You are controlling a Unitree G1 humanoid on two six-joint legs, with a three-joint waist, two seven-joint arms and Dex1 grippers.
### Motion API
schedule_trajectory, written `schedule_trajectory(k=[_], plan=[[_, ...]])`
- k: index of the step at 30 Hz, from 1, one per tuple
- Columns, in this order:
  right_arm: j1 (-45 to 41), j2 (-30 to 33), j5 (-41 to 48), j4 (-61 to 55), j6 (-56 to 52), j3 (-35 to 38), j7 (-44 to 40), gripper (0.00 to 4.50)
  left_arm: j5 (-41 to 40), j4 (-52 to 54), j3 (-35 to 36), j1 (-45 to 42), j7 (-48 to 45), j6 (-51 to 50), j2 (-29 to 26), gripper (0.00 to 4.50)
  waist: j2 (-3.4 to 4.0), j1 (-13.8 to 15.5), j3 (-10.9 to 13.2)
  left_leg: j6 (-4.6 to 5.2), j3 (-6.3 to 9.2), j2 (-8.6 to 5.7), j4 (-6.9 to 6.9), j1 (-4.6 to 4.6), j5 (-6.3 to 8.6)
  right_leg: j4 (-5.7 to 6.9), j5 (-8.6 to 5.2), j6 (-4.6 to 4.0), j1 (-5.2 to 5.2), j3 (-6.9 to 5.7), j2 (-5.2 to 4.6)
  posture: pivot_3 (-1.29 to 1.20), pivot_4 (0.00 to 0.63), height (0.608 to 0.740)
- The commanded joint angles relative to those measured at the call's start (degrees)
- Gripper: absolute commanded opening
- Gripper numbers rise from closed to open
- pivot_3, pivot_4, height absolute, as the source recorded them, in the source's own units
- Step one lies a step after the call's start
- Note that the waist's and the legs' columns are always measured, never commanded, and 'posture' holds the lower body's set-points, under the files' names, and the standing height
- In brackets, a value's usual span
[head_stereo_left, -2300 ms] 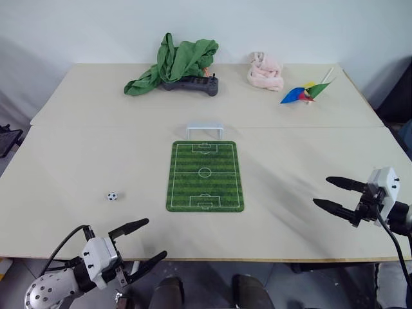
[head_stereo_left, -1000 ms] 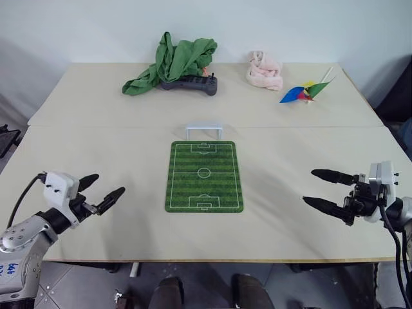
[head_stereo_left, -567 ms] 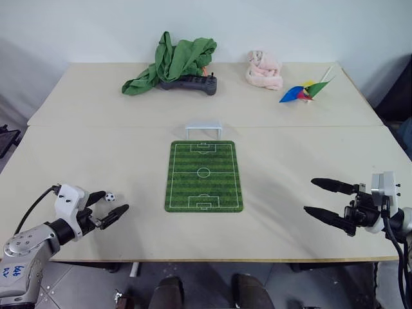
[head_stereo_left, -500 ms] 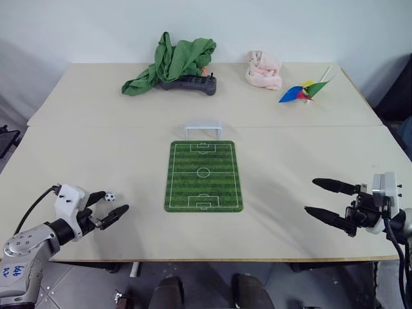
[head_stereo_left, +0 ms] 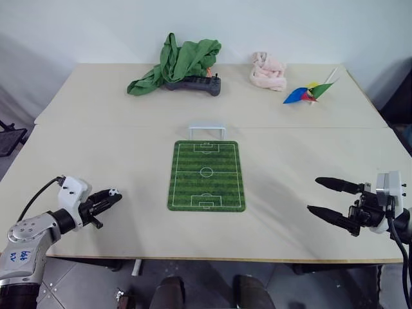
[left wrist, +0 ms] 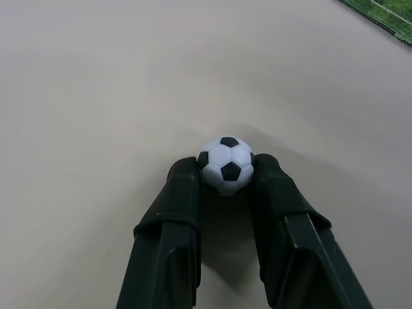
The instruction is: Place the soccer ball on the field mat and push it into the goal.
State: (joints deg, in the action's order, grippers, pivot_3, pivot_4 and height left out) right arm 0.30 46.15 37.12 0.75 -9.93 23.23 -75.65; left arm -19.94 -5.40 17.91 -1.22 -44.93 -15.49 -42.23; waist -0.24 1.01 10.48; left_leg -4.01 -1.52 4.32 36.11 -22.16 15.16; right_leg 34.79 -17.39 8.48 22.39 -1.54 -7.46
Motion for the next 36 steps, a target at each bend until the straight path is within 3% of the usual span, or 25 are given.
schedule_trajectory(k=[1, 12, 21, 30, 36], plan=[[-0.7, 0.6, 1.1, -0.1, 0.9, 2.7, -0.2, 4.50, 0.5, -0.9, -1.2, -0.5, -1.7, 0.7, -0.3, 0.80, 0.00, 0.3, 0.0, 0.00, -0.01, 0.00, 0.00, 0.00, 0.00, 0.00, 0.00, 0.00, 0.00, 0.01, 0.00, 0.00, 0.150, 0.740], [-0.3, -0.9, 3.9, -0.1, 1.5, 5.2, -1.4, 4.50, -7.0, 8.8, -3.3, -2.9, -12.2, 4.0, 2.5, 0.80, -0.04, 0.3, 0.0, -0.01, -0.09, 0.01, -0.02, -0.05, 0.02, -0.01, 0.01, 0.02, 0.07, 0.06, 0.01, 0.00, 0.150, 0.740], [7.9, -3.8, 4.7, -8.1, 1.7, 7.2, 1.1, 4.50, -5.4, 15.4, -14.3, -9.6, -13.3, 2.3, 6.4, 0.80, -0.05, 0.4, 0.0, 0.00, -0.14, 0.00, 0.06, -0.04, 0.01, -0.02, 0.09, 0.17, 0.05, 0.27, 0.08, 0.00, 0.150, 0.740], [14.9, -7.1, 4.7, -14.4, 1.9, 8.1, 4.9, 4.50, 5.1, 5.7, -29.7, -20.8, -11.5, 4.8, 15.3, 0.80, -0.06, 0.3, 0.0, 0.04, -0.22, -0.05, 0.17, -0.02, -0.01, -0.09, 0.19, 0.29, 0.01, 0.49, 0.11, 0.00, 0.150, 0.740], [19.2, -8.3, 5.0, -17.1, 2.3, 10.5, 6.9, 4.50, 9.9, -1.8, -31.4, -25.0, -8.5, 6.7, 18.6, 0.80, -0.09, 0.4, 0.0, 0.06, -0.23, -0.05, 0.15, -0.04, -0.01, -0.11, 0.20, 0.29, 0.06, 0.52, 0.13, 0.00, 0.150, 0.740]])
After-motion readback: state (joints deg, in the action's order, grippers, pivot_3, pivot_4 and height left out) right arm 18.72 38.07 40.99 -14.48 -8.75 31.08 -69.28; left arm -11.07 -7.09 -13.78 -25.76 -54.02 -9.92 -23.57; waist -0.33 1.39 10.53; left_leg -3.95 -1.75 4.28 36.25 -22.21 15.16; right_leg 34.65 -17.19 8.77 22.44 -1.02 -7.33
